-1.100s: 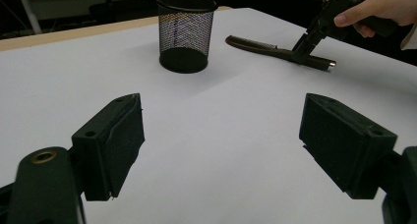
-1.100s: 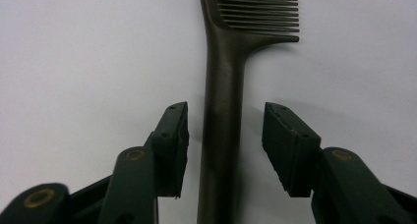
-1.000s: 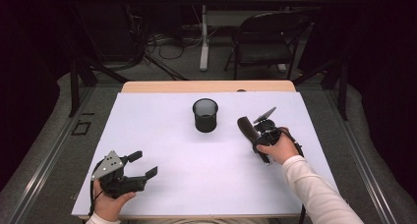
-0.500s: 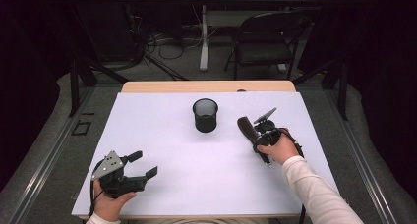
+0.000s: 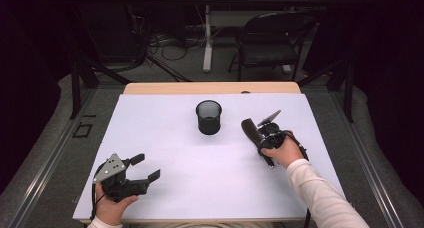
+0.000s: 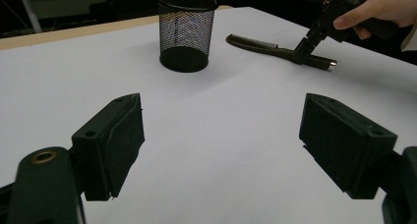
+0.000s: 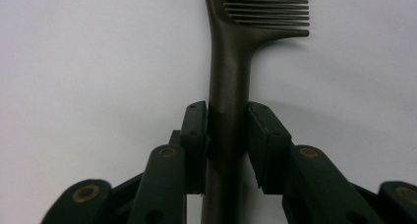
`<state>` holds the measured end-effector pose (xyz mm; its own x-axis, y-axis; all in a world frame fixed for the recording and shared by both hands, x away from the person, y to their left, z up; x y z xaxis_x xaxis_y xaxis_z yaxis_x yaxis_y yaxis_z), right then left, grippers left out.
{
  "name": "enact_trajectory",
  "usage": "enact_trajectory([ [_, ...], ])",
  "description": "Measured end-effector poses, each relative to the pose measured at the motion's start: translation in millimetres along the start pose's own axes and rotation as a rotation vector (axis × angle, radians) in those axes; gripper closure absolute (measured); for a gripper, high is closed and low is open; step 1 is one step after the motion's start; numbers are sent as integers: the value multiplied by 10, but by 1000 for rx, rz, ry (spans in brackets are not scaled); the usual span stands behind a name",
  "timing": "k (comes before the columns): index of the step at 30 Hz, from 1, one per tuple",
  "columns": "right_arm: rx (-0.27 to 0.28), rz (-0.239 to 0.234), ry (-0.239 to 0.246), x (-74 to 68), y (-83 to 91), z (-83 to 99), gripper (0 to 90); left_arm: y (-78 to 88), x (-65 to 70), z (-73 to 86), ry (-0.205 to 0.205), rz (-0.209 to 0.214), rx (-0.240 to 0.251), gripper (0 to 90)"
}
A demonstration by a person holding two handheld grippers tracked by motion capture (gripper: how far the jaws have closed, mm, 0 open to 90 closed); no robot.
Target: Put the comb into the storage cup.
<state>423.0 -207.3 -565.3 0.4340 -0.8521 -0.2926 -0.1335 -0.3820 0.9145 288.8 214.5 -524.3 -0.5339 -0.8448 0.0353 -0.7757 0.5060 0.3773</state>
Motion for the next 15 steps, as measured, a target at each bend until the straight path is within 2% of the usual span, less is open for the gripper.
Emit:
enact_trajectory([
  [7, -6, 4, 5, 11, 5, -1, 722, 0, -2, 1, 2, -3, -2, 172],
  [15, -6, 3, -16, 9, 6, -2, 724, -1, -2, 1, 1, -1, 0, 171],
])
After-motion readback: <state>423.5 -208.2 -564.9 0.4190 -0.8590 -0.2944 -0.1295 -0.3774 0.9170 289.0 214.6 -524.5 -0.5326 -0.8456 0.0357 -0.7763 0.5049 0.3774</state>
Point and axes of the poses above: each handheld gripper's, and its own axes: y roughly backward along the jaws, z roughly out of its underside, x roughly to its right, the point moved 4 cm from there along -y, roughly forward along the jaws, and after that the axes turned 14 degrees about -z, right-handed, at the moved point
